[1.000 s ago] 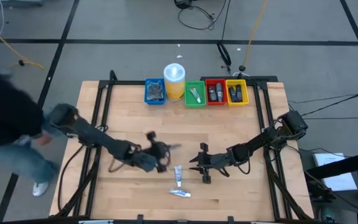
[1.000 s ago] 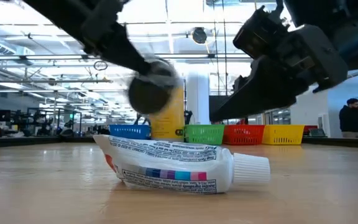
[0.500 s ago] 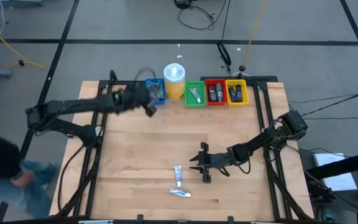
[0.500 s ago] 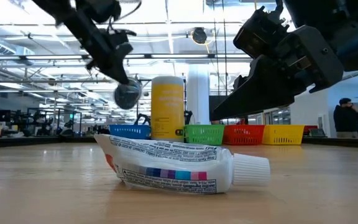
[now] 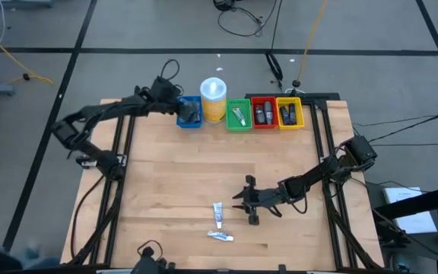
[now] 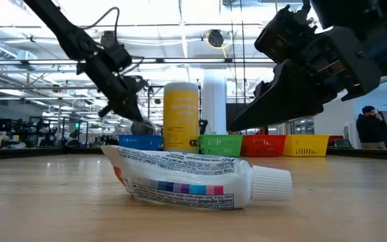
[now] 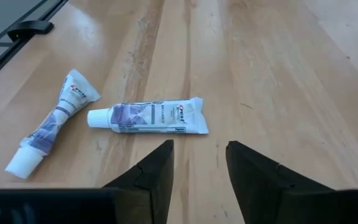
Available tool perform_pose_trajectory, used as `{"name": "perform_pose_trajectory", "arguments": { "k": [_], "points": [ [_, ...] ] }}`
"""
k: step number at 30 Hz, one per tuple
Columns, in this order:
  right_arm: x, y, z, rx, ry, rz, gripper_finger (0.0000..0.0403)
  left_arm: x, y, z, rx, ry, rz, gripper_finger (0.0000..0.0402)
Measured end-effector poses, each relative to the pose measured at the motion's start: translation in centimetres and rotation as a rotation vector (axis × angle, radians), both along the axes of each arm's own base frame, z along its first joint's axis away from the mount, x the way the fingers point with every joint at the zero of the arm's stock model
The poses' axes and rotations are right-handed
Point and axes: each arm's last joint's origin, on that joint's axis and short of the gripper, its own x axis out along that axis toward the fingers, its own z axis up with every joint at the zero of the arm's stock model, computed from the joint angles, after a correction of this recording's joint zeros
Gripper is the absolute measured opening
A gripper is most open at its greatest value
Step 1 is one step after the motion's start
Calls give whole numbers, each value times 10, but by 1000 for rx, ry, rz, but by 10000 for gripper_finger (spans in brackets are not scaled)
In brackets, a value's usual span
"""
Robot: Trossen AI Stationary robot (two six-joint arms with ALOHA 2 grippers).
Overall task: Pick & Place Travel size toiletries
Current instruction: Put the hairbrush into the blue basket, then put the toothpaste into the green basket
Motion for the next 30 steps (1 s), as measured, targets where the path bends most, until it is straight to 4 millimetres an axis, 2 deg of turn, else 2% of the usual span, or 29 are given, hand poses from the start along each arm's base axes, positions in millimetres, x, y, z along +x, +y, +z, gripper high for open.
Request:
{"name": "perform_pose_trajectory", "arguments": {
  "k": [5, 9, 11, 14, 17, 19, 22, 26, 30],
  "points": [
    [0, 0, 0, 0, 0, 0, 135, 6, 8, -14, 5, 2, -2, 67],
    [0, 0, 0, 0, 0, 0, 136, 0, 14, -15, 22, 8, 15, 132],
    [0, 0, 0, 0, 0, 0, 136, -7, 18, -11, 24, 2, 42, 169],
    [0, 0, 0, 0, 0, 0, 135, -18, 21, 5, 57, -45, 79, 216],
    [0, 0, 0, 0, 0, 0, 135, -21, 16, 18, 89, -68, 77, 232],
    [0, 0, 0, 0, -1, 0, 136, -16, 9, 25, 110, -86, 25, 221],
    [0, 0, 0, 0, -1, 0, 136, -4, -2, 23, 126, -55, -46, 178],
    [0, 0, 0, 0, -1, 0, 134, 11, -9, 7, 152, 60, -28, 101],
    [0, 0, 0, 0, -1, 0, 134, 16, -4, -14, 165, 182, 50, 26]
  ]
}}
